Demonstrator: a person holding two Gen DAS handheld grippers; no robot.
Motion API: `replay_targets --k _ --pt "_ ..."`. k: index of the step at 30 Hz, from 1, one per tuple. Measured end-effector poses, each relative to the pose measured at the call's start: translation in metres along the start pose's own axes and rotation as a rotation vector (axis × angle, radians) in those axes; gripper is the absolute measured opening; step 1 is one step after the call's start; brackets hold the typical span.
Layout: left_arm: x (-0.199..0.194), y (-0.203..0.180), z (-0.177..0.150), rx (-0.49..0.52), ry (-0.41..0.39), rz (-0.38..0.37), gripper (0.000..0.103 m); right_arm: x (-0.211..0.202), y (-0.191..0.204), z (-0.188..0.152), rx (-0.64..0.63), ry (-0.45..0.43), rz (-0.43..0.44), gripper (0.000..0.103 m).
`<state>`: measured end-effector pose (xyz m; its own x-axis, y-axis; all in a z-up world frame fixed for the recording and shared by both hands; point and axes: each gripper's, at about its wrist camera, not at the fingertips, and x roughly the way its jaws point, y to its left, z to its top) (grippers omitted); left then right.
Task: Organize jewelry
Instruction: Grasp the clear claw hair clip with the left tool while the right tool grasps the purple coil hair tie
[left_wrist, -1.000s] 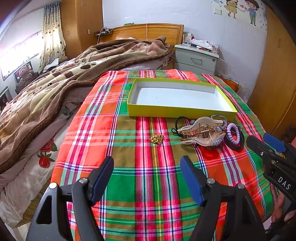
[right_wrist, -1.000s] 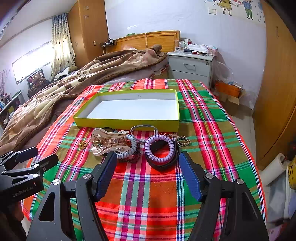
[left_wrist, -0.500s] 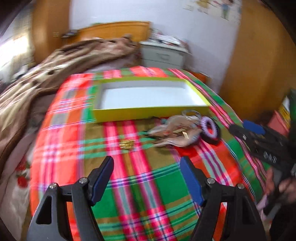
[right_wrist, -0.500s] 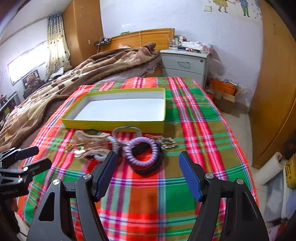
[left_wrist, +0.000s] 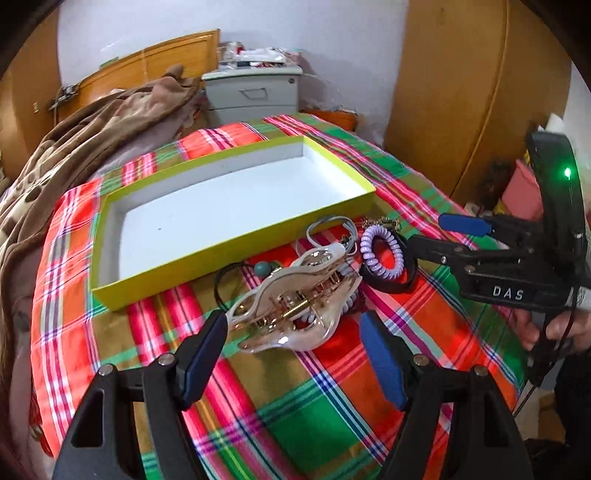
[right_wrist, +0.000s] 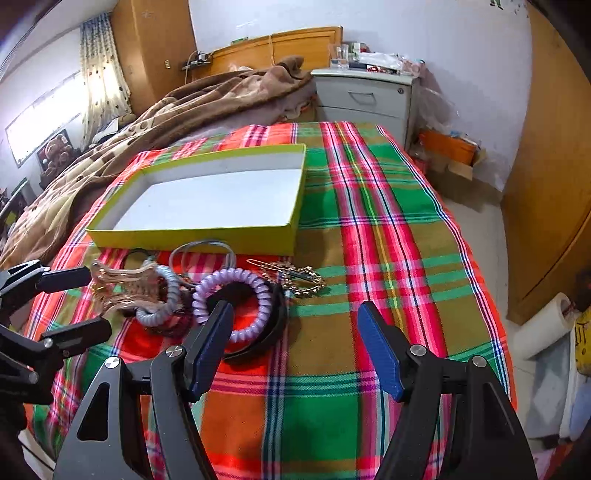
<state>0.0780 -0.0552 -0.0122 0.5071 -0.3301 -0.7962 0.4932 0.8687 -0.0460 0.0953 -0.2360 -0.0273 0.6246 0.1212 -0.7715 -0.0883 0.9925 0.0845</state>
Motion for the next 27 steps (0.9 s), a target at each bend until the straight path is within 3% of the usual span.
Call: replay_targets --k 8,12,14,16,18,23,27 --pt "0.012 0.001 0.006 0.043 0.013 0.022 0.069 0.005 -0.003 0.007 0.001 0.002 0.009 0.07" --pt "0.016 0.001 0.008 0.072 0.027 0.032 0.056 0.009 -0.002 0.01 -0.004 0.009 0.015 0.07" --pt "0.015 0.001 0.008 0.078 0.032 0.038 0.045 0.009 0.0 0.011 -0.017 0.007 0.022 0.07" --pt "0.015 0.003 0.008 0.072 0.03 0.041 0.028 0.009 0.003 0.012 -0.033 0.007 0.02 0.07" --pt "0.015 0.007 0.008 0.055 0.031 0.036 0.023 0.011 0.005 0.013 -0.051 0.01 0.025 0.07" --pt "0.015 0.013 0.006 0.013 0.023 0.036 0.021 0.018 0.012 0.015 -0.094 0.033 0.047 0.069" --pt "0.006 0.015 0.005 -0.008 -0.01 0.041 0.02 0.021 0.016 0.015 -0.128 0.044 0.07 0.059"
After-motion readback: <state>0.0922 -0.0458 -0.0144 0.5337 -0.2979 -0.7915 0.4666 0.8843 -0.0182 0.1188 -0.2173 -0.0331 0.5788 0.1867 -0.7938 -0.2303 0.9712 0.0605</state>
